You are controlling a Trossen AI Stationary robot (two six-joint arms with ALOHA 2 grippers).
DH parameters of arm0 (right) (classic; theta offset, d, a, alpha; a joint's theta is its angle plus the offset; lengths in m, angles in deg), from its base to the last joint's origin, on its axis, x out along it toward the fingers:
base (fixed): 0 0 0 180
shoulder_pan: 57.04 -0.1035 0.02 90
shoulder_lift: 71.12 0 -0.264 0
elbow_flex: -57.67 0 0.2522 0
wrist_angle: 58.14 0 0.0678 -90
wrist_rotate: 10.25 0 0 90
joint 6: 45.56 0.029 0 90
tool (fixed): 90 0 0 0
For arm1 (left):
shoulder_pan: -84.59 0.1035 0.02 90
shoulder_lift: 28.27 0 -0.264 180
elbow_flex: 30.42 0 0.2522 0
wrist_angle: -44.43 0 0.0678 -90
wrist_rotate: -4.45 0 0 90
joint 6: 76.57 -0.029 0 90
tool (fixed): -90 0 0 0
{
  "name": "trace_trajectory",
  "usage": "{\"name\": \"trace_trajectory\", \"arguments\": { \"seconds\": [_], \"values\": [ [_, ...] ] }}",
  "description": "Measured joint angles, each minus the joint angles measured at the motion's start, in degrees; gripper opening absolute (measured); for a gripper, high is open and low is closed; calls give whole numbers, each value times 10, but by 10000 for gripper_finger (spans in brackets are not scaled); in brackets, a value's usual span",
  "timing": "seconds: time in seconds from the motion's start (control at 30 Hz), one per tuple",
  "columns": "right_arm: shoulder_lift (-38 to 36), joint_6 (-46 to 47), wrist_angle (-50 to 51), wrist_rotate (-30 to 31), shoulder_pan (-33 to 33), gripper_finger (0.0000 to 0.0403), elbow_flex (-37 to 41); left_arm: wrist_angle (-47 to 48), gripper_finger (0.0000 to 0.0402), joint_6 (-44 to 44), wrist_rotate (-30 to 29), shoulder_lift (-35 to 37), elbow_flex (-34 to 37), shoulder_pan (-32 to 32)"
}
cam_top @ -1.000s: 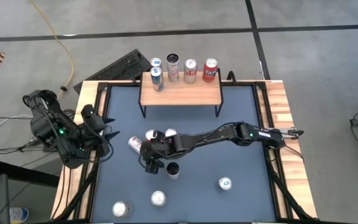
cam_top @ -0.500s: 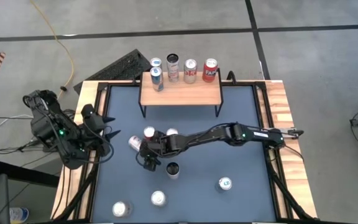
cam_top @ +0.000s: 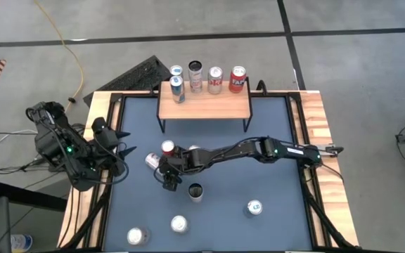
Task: Place canned beverage on shelf
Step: Put the left pink soda can on the shelf aligned with the other pink soda can
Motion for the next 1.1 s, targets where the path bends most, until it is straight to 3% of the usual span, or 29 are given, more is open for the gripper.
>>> {"name": "trace_trajectory", "arguments": {
  "seconds": [0.43,0.63,0.83,1.1],
  "values": [
    [-7,-19,112,-84,-12,206,-8,0,228,-10,-3,0,0,0],
    [-6,-10,193,-89,-23,217,-33,0,228,-11,-3,0,0,0],
    [-4,-62,224,-97,-30,223,-57,0,228,-11,-3,0,0,0],
    [3,-72,200,-110,-24,294,-55,0,228,-26,-4,0,0,0]
  ]
}}
